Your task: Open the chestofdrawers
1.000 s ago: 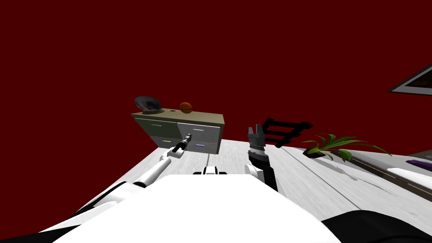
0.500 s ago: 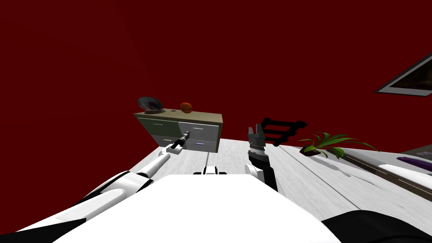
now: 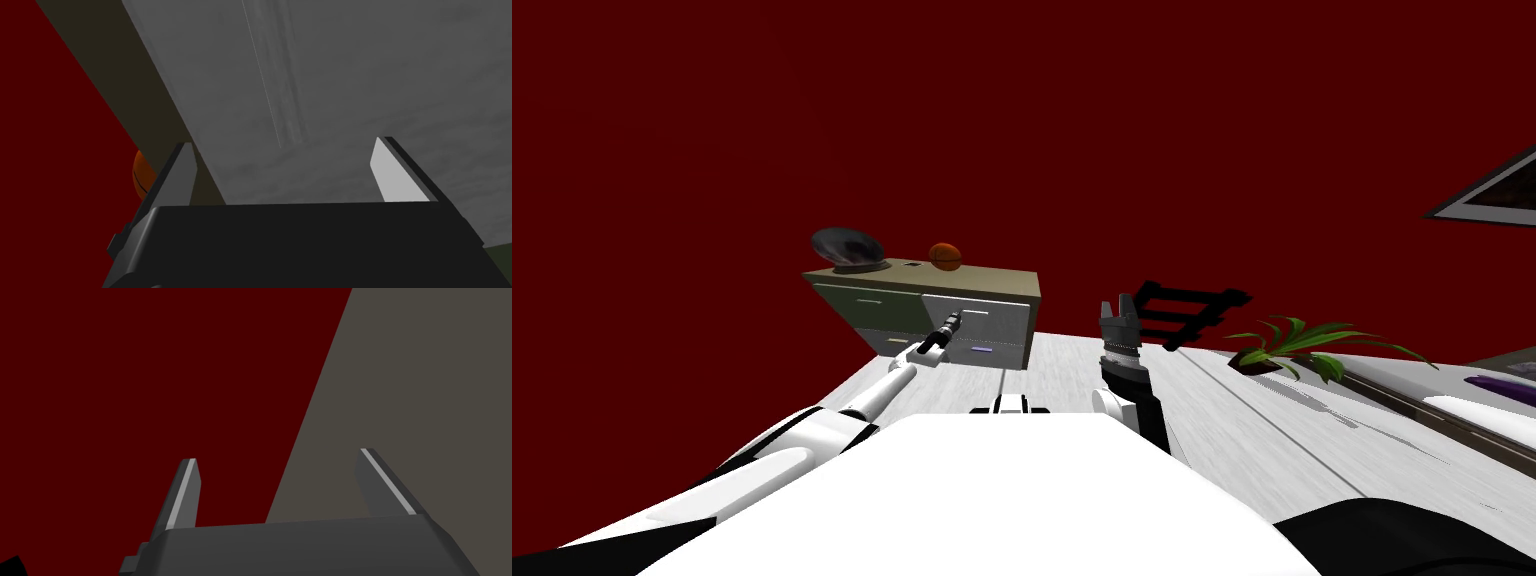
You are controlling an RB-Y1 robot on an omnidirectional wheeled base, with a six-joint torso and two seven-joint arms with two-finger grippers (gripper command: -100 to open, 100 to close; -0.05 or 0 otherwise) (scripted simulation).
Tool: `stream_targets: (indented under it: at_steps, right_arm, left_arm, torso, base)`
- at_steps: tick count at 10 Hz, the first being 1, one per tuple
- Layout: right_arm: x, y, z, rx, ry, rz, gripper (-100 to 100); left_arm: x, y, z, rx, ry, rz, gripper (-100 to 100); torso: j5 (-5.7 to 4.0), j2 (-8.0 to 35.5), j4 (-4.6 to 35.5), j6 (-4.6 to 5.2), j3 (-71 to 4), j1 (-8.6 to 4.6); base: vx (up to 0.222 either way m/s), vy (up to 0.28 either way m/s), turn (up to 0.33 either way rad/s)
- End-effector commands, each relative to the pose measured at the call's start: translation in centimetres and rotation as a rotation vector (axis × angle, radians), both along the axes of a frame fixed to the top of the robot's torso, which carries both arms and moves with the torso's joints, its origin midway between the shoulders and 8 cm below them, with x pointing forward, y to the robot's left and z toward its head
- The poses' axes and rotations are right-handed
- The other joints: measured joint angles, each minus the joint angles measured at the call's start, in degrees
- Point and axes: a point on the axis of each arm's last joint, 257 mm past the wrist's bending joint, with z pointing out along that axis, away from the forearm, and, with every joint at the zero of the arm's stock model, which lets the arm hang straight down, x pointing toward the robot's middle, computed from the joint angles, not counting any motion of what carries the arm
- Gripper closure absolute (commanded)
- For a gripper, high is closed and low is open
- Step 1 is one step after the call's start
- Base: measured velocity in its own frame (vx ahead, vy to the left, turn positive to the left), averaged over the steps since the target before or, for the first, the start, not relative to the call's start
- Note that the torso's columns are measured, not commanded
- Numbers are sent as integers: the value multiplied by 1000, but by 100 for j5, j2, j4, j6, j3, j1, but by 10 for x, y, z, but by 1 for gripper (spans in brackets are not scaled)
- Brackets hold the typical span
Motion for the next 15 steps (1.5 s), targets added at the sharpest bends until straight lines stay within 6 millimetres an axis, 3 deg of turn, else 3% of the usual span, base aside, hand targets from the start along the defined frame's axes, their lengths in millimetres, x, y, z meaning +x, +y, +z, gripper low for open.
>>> stream_targets:
  at_steps: [1, 2, 7, 8, 13, 15]
  right_arm:
    - [0, 0, 0, 0, 0, 0, 0]
    - [0, 0, 0, 0, 0, 0, 0]
    - [0, 0, 0, 0, 0, 0, 0]
    - [0, 0, 0, 0, 0, 0, 0]
    - [0, 0, 0, 0, 0, 0, 0]
    - [0, 0, 0, 0, 0, 0, 0]
  left_arm:
    - [0, 0, 0, 1, -1, 0, -100]
    - [0, 0, 0, 0, -1, 0, 100]
    - [0, -2, 3, 1, 2, -11, 100]
    - [-1, -1, 0, 1, 4, -6, -100]
    - [-2, 0, -3, 1, 5, 1, -100]
    - [6, 13, 1, 7, -5, 48, -100]
  torso:
    - [1, 35, 8, -1, 20, 3]
    - [1, 46, 13, -1, 29, 2]
    - [-1, 9, 3, 0, 6, -4]
    - [-1, -37, -9, 1, -21, -2]
    - [0, 6, 1, 0, 3, 0]
    - [2, 52, 15, 3, 33, 6]
  base:
    - [23, -1, 0]
    - [12, 0, 0]
    - [-164, -1, 25]
    - [83, -2, -36]
    - [153, -3, -19]
    - [-29, 51, -191]
